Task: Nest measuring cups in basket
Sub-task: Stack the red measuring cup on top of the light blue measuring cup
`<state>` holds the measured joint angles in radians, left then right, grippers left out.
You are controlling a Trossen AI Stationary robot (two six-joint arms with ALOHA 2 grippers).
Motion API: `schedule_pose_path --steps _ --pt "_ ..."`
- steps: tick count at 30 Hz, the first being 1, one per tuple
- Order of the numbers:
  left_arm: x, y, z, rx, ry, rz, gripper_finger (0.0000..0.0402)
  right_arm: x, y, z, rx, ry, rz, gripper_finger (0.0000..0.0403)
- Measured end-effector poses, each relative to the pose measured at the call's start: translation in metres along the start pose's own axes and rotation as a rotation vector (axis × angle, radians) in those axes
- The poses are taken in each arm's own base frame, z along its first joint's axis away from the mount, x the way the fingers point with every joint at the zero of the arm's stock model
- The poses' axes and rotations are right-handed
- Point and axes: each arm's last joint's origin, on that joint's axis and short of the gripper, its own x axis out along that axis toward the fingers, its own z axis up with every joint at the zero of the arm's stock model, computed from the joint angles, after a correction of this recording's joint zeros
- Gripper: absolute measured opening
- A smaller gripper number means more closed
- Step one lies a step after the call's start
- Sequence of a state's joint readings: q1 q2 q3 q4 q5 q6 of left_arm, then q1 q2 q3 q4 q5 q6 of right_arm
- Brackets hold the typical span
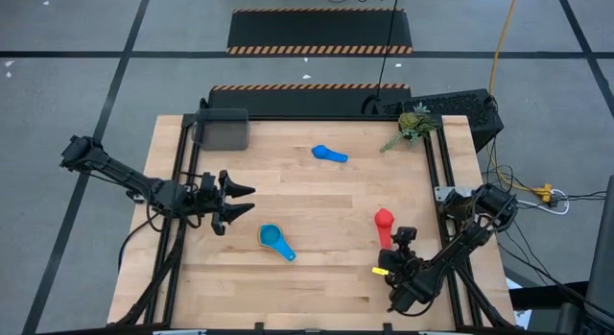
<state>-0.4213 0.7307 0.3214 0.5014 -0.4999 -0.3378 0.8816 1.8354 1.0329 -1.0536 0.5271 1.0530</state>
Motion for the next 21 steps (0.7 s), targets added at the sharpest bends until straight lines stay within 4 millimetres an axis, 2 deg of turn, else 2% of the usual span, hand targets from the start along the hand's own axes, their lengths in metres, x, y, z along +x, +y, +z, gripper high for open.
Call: schedule_pose_path --steps 15,21 --pt "0.000 0.000 0.000 0.001 -0.002 -0.001 0.0243 0.008 -0.003 0.012 -0.013 0.015 0.026 0.0114" --pt "0.000 0.000 0.000 0.001 -0.002 -0.001 0.0243 0.008 0.000 0.014 -0.022 0.002 0.055 0.0045"
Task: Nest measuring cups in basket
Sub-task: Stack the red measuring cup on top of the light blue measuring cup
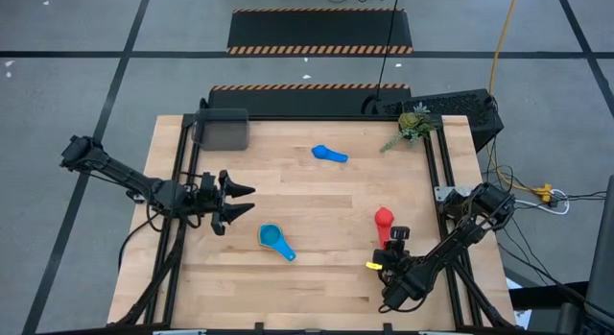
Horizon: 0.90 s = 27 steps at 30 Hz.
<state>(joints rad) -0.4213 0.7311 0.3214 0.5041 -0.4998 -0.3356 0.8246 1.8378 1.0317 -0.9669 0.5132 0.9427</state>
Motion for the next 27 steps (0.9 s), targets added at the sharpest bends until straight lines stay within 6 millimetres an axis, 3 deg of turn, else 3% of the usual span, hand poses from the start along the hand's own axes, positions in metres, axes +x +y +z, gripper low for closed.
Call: schedule_pose_path --steps 4,17,27 --pt "0.000 0.000 0.000 0.000 0.000 0.000 0.0243 0.000 0.001 0.001 -0.017 -0.014 0.006 0.0008" --pt "0.000 0.000 0.001 0.021 -0.009 -0.003 0.0243 -0.003 0.000 0.003 0.051 -0.029 0.015 0.0002" --pt "0.000 -0.001 0.002 0.051 -0.022 -0.006 0.0243 -0.031 -0.021 0.010 0.218 -0.198 0.055 0.0001"
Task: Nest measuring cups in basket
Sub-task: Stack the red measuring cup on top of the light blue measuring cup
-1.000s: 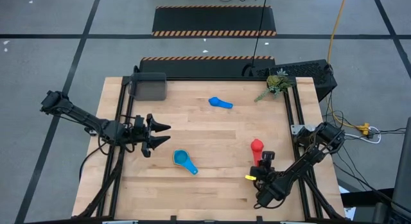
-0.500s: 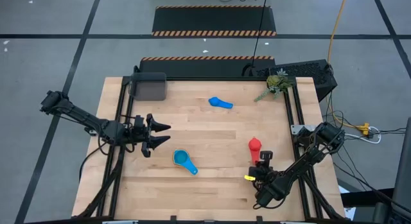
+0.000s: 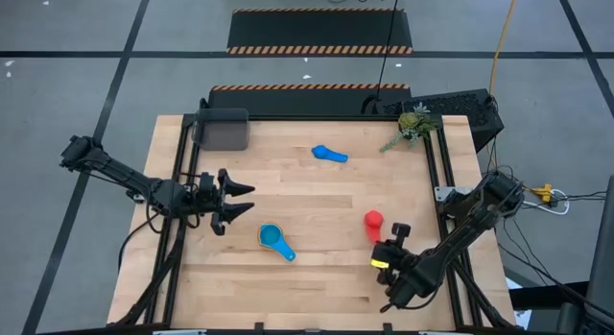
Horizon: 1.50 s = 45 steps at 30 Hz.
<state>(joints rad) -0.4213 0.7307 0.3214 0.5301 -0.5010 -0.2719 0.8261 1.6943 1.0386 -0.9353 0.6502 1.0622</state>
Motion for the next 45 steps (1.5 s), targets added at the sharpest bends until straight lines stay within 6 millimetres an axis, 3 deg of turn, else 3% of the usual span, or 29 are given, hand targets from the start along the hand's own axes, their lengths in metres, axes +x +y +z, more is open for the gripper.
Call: schedule_pose_path --steps 18,26,39,45 --pt "0.000 0.001 0.000 0.070 -0.008 0.051 0.0243 -0.049 -0.038 0.029 0.222 -0.345 0.104 0.0001" --pt "0.004 0.000 -0.005 0.117 0.004 0.049 0.0243 -0.065 -0.042 0.047 0.245 -0.575 0.226 0.0001" --pt "0.028 -0.015 -0.006 0.158 0.013 0.036 0.0243 -0.042 -0.063 0.042 0.365 -1.026 0.518 0.0000" --pt "0.045 -0.025 -0.007 0.144 0.047 -0.002 0.0243 -0.033 -0.071 0.046 0.382 -1.074 0.567 0.0000"
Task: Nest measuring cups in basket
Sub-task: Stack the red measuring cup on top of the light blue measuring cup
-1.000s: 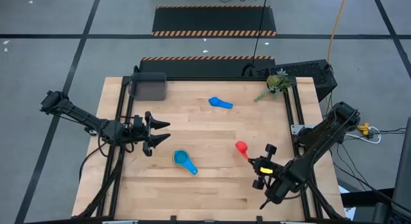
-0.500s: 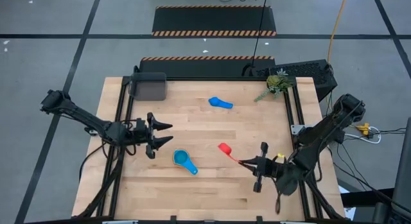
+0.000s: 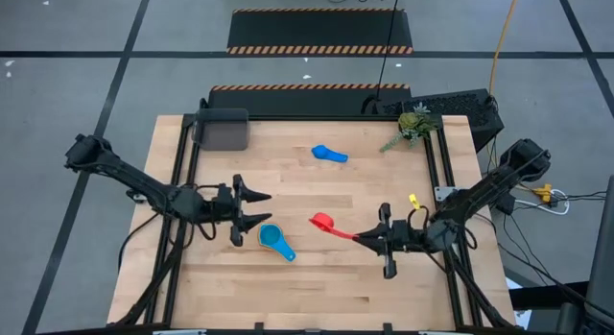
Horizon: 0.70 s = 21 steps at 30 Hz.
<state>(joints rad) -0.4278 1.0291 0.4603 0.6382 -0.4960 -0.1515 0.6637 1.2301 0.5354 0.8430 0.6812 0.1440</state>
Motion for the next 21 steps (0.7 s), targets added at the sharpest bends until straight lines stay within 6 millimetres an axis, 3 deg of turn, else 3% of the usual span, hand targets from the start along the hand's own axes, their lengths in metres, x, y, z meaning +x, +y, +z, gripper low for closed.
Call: schedule_pose_path --steps 10,21 --pt "0.022 -0.015 0.007 -0.032 0.027 -0.060 0.0243 0.006 -0.003 0.007 0.014 -0.071 0.059 0.0000" --pt "0.029 -0.021 0.011 -0.023 0.053 -0.228 0.0243 0.021 0.000 -0.003 0.058 -0.175 0.168 0.0000"
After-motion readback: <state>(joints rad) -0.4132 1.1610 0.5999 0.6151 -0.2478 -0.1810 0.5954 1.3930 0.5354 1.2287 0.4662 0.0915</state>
